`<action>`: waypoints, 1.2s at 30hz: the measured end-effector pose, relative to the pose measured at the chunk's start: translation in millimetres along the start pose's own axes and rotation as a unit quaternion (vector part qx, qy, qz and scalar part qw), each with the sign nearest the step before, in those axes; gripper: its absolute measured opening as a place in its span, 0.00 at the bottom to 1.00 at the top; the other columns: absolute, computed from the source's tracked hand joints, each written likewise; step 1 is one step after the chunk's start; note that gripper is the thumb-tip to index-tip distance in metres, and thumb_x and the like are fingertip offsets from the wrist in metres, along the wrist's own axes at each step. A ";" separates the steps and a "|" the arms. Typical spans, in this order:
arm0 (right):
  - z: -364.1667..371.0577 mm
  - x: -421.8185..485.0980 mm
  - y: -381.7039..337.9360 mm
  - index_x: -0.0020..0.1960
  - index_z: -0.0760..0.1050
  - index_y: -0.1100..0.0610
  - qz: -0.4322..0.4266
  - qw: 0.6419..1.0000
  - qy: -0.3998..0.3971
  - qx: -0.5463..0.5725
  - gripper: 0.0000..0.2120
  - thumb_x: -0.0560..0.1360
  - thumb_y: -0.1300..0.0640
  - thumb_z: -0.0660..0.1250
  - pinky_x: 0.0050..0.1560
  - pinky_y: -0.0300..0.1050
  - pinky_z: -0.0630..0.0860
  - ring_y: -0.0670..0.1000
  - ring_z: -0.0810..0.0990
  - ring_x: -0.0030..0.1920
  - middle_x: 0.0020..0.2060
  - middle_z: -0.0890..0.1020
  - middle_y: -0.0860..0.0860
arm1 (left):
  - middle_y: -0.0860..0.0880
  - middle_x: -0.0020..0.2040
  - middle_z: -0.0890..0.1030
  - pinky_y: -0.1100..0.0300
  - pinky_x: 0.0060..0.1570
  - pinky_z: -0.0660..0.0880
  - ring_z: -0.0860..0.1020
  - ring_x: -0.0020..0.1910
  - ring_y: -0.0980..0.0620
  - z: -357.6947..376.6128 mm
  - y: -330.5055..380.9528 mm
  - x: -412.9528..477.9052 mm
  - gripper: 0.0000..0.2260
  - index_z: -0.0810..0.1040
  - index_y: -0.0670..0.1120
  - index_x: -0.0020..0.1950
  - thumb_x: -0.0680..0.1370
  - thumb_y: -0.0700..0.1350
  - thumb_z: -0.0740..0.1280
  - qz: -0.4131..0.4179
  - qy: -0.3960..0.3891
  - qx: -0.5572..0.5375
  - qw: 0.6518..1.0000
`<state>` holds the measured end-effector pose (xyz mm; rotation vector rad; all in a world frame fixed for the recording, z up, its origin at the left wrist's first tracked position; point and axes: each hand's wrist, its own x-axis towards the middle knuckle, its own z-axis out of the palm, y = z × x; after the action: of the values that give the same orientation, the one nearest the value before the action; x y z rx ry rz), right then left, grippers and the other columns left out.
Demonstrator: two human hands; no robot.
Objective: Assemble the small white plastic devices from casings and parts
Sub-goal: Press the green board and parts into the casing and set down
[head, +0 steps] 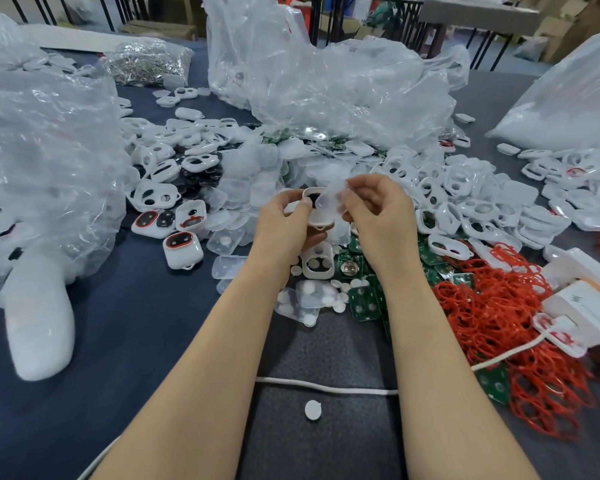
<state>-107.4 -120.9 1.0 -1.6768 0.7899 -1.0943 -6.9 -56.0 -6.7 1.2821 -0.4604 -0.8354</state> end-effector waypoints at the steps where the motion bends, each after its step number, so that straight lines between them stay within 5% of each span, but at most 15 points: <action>1: -0.2 0.1 -0.3 0.47 0.75 0.51 -0.004 1.000 0.001 -0.010 0.07 0.76 0.63 0.67 0.48 0.47 0.80 0.45 0.80 0.38 0.40 0.81 0.47 | 0.43 0.53 0.79 0.64 0.34 0.80 0.83 0.32 0.54 0.2 0.3 0.2 0.05 0.73 0.49 0.51 0.82 0.41 0.59 -0.010 0.000 -0.009 1.000; 4: -2.0 0.4 -0.8 0.44 0.76 0.48 -0.011 1.000 -0.002 -0.025 0.10 0.77 0.63 0.66 0.48 0.50 0.80 0.44 0.79 0.36 0.39 0.79 0.44 | 0.44 0.51 0.79 0.64 0.33 0.80 0.82 0.31 0.54 0.3 0.8 0.7 0.08 0.74 0.50 0.47 0.83 0.41 0.58 -0.019 0.000 -0.011 1.000; 10: -3.2 0.7 -0.7 0.46 0.79 0.50 -0.032 0.998 -0.016 -0.051 0.08 0.76 0.62 0.67 0.45 0.32 0.74 0.37 0.76 0.38 0.38 0.80 0.41 | 0.43 0.51 0.80 0.63 0.34 0.80 0.81 0.38 0.51 0.3 1.1 -0.9 0.08 0.76 0.48 0.51 0.82 0.40 0.58 -0.009 -0.024 0.038 0.999; 16: -1.7 0.8 3.1 0.49 0.80 0.55 -0.048 0.995 -0.017 -0.089 0.05 0.76 0.62 0.67 0.46 0.30 0.74 0.38 0.77 0.41 0.40 0.80 0.42 | 0.45 0.46 0.81 0.63 0.34 0.80 0.81 0.38 0.52 1.1 1.1 -3.8 0.08 0.76 0.49 0.51 0.82 0.41 0.58 -0.002 -0.045 0.062 0.997; 23: 1.7 -1.1 4.9 0.46 0.77 0.56 -0.080 0.986 -0.002 -0.148 0.01 0.75 0.60 0.68 0.43 0.32 0.72 0.44 0.76 0.40 0.41 0.80 0.49 | 0.43 0.50 0.81 0.62 0.35 0.80 0.81 0.42 0.50 1.4 0.3 -3.7 0.08 0.76 0.46 0.56 0.83 0.41 0.58 -0.002 -0.049 0.071 0.996; 27: 2.4 -1.2 5.5 0.44 0.76 0.54 -0.088 0.981 0.012 -0.171 0.03 0.75 0.61 0.69 0.42 0.27 0.68 0.39 0.72 0.39 0.45 0.77 0.52 | 0.41 0.54 0.81 0.59 0.39 0.81 0.81 0.48 0.46 1.2 0.4 -2.9 0.09 0.77 0.47 0.56 0.82 0.41 0.58 0.001 -0.045 0.085 0.995; 36: 2.6 -1.1 4.8 0.45 0.76 0.52 -0.066 0.986 0.018 -0.152 0.04 0.76 0.60 0.68 0.43 0.28 0.69 0.40 0.73 0.41 0.47 0.77 0.53 | 0.42 0.54 0.81 0.61 0.38 0.80 0.81 0.46 0.48 2.2 -1.8 -3.0 0.09 0.77 0.45 0.58 0.83 0.43 0.58 0.016 -0.045 0.082 0.995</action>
<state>-105.5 -120.7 -4.3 -1.9938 0.9146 -1.1405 -10.9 -55.3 -7.4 1.3884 -0.6303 -0.8437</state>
